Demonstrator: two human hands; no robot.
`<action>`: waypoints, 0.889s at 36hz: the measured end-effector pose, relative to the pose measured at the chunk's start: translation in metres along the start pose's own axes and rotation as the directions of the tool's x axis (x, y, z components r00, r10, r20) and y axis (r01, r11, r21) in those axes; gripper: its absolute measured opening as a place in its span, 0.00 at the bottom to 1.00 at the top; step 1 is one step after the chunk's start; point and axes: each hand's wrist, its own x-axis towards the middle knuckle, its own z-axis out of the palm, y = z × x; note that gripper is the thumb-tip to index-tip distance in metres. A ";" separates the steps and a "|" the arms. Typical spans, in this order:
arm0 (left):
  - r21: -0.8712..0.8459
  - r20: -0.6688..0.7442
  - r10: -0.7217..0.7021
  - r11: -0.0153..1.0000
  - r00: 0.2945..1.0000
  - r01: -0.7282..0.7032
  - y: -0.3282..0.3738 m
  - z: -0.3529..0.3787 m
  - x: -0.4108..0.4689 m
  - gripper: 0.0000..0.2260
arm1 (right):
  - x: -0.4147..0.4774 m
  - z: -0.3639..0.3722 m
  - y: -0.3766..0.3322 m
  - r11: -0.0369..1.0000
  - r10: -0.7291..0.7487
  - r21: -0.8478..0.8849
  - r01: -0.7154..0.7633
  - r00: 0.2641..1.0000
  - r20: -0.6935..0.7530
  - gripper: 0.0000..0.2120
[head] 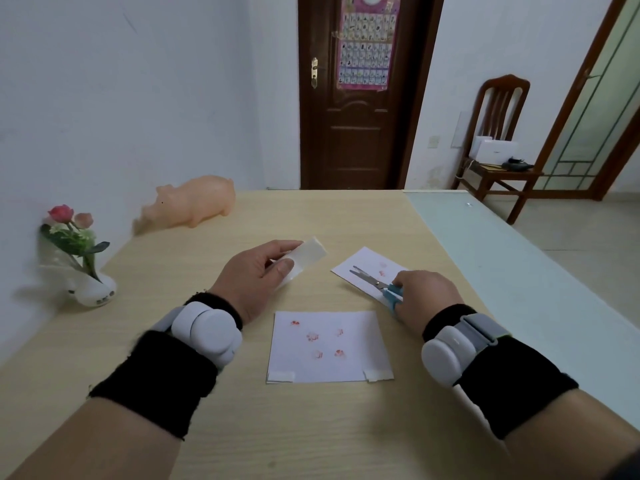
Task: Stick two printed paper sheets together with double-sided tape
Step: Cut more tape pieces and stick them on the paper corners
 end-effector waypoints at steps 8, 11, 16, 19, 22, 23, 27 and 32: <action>-0.076 0.003 0.025 0.997 1.000 -0.024 0.004 0.000 0.003 0.12 | -0.008 -0.015 -0.009 0.643 -0.027 0.766 -0.013 0.999 0.040 0.09; -0.103 0.024 0.034 0.994 0.999 -0.031 0.007 -0.002 0.005 0.11 | -0.015 -0.021 -0.014 0.382 -0.162 0.923 -0.050 0.979 0.120 0.10; -0.145 0.068 0.042 0.989 0.997 -0.032 0.011 -0.004 0.006 0.10 | -0.020 -0.026 -0.022 0.314 -0.321 0.945 -0.096 0.926 0.201 0.21; -0.163 0.082 0.041 0.986 0.996 -0.027 0.012 -0.004 0.006 0.11 | -0.022 -0.025 -0.023 0.310 -0.394 0.947 -0.084 0.895 0.208 0.27; -0.179 0.097 0.045 0.984 0.994 -0.027 0.011 -0.003 0.006 0.11 | -0.025 -0.025 -0.024 0.321 -0.435 0.944 -0.072 0.875 0.215 0.26; -0.182 0.099 0.045 0.983 0.994 -0.027 0.010 -0.002 0.006 0.11 | -0.025 -0.025 -0.025 0.337 -0.441 0.939 -0.069 0.869 0.223 0.26; -0.173 0.102 0.050 0.984 0.994 -0.032 0.010 -0.002 0.006 0.11 | -0.027 -0.024 -0.027 0.408 -0.441 0.912 -0.048 0.864 0.242 0.22; -0.182 0.104 0.064 0.982 0.993 -0.045 0.014 -0.001 0.005 0.11 | -0.027 -0.027 -0.030 0.442 -0.441 0.897 -0.026 0.864 0.242 0.22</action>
